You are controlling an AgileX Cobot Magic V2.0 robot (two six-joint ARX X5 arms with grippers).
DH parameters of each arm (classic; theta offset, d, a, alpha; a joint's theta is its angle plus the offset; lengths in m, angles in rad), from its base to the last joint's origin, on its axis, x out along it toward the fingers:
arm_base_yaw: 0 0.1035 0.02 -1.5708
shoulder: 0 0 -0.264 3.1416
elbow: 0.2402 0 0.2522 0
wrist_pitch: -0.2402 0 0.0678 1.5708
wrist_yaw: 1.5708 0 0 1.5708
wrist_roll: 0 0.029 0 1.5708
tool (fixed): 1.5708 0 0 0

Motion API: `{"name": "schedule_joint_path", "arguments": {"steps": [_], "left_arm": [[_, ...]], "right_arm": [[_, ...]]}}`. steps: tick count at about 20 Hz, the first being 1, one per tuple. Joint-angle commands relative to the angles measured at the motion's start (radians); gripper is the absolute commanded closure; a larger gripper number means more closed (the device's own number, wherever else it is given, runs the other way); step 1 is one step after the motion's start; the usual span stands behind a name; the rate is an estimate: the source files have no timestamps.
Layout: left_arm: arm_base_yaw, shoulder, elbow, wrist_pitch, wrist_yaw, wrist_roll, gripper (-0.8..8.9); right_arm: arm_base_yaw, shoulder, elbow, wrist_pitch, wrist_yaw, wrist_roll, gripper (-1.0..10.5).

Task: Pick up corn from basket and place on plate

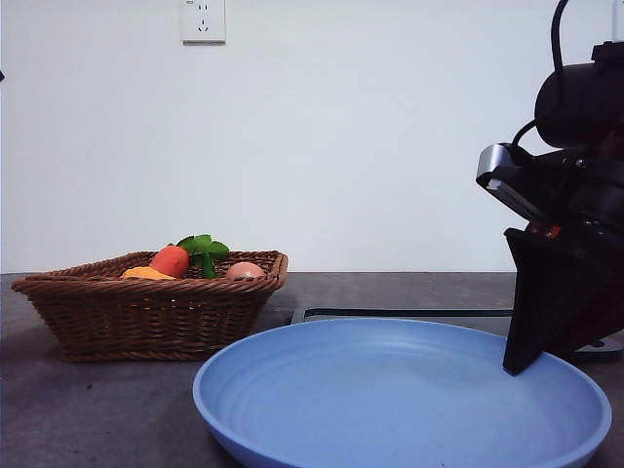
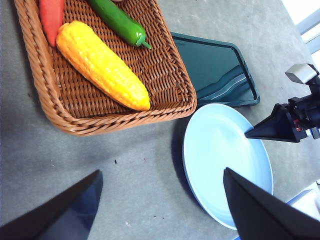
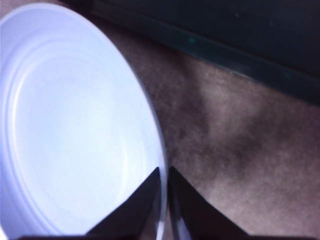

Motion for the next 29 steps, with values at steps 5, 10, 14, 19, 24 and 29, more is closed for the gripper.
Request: {"name": "schedule_joint_path", "arguments": {"steps": [5, 10, 14, 19, 24, 29], "left_arm": [[-0.053, 0.109, 0.107, 0.013, -0.098, -0.008, 4.21], [-0.157, 0.306, 0.228, 0.059, -0.24, -0.095, 4.21], [-0.256, 0.508, 0.32, 0.07, -0.415, -0.111, 4.21], [-0.32, 0.793, 0.466, 0.068, -0.522, -0.137, 4.21], [-0.343, 1.044, 0.605, 0.017, -0.566, -0.173, 4.21], [-0.35, 1.163, 0.638, 0.016, -0.583, -0.196, 4.21]], "right_arm": [[0.003, -0.13, 0.114, -0.106, -0.011, 0.018, 9.4], [0.002, -0.347, 0.178, -0.245, 0.035, 0.009, 9.4], [-0.031, -0.518, 0.187, -0.276, 0.07, 0.021, 9.4], [-0.058, -0.654, 0.187, -0.293, 0.071, 0.026, 9.4], [-0.057, -0.681, 0.187, -0.306, 0.068, 0.01, 9.4], [-0.057, -0.679, 0.187, -0.305, 0.068, -0.02, 9.4]]}}
